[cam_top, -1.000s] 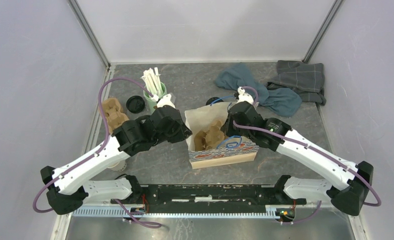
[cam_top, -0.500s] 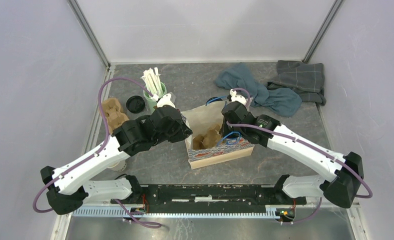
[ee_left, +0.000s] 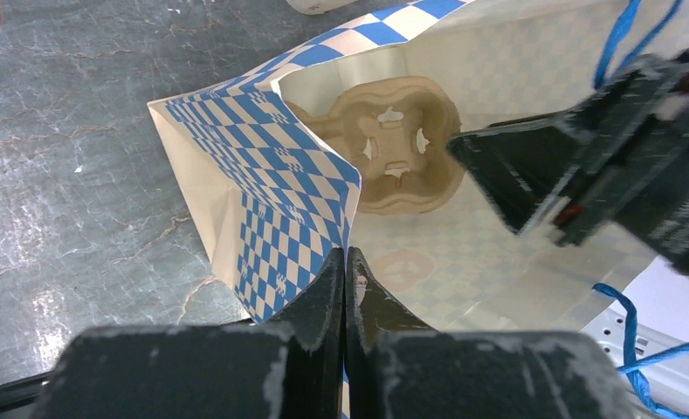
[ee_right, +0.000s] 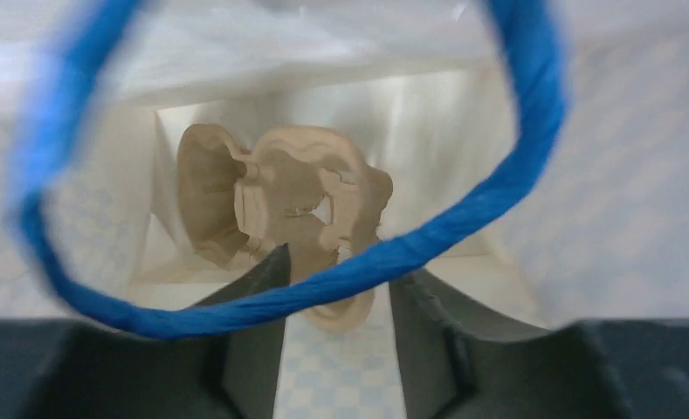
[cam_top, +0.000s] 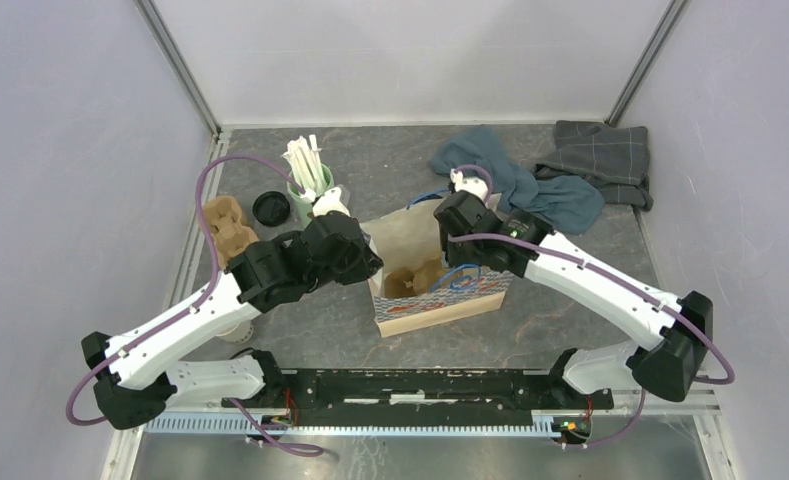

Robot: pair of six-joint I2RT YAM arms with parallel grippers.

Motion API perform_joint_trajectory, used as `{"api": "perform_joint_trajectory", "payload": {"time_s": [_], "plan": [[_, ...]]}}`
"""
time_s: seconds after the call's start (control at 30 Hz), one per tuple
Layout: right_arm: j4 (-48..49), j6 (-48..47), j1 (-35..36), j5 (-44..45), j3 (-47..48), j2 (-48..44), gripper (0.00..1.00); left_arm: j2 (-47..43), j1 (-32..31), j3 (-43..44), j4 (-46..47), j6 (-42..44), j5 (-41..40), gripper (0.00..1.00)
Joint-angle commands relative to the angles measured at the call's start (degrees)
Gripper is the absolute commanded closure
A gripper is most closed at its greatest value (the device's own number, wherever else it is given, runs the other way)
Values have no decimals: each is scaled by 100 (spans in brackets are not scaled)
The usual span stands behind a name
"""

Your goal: Pack the takeout coffee

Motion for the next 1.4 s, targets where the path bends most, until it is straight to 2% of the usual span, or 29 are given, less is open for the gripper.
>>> {"api": "perform_joint_trajectory", "payload": {"time_s": [0.0,0.2,0.33,0.47,0.57,0.67,0.77,0.87,1.03,1.17,1.27,1.37], "plan": [[-1094,-828,20,795,1066,-48,44,-141,-19,-61,101,174,-392,98],[-490,-1398,24,-705,1652,-332,39,-80,-18,14,-44,245,-445,98],[-591,-1950,19,-1226,2720,-340,27,-57,-18,215,-470,150,-717,98],[-526,-2392,16,-1391,4052,-305,14,-191,-18,342,-1123,-49,-1047,98],[-485,-2539,-53,-780,4539,-295,8,-363,-14,365,-1700,-370,-1306,98],[-480,-2602,-460,-122,4197,-418,4,-601,-18,402,-2329,-708,-1508,98],[-394,-2642,-1358,-358,3732,-439,5,-877,-18,541,-2905,-982,-1704,98],[-240,-2830,-1773,-442,3183,-333,6,-1143,-18,683,-3354,-1169,-1860,98],[514,-3294,-1827,-815,2082,-65,5,-1601,-18,771,-3448,-1082,-1872,98],[889,-3495,-1772,-1473,1741,511,2,-1920,-18,742,-3441,-1084,-1919,98],[1089,-3708,-1446,-1446,1868,945,2,-2093,-18,664,-3439,-1172,-1959,98],[708,-3951,-1118,-1054,2486,1658,2,-2185,-18,540,-3459,-1220,-1911,98]]}}
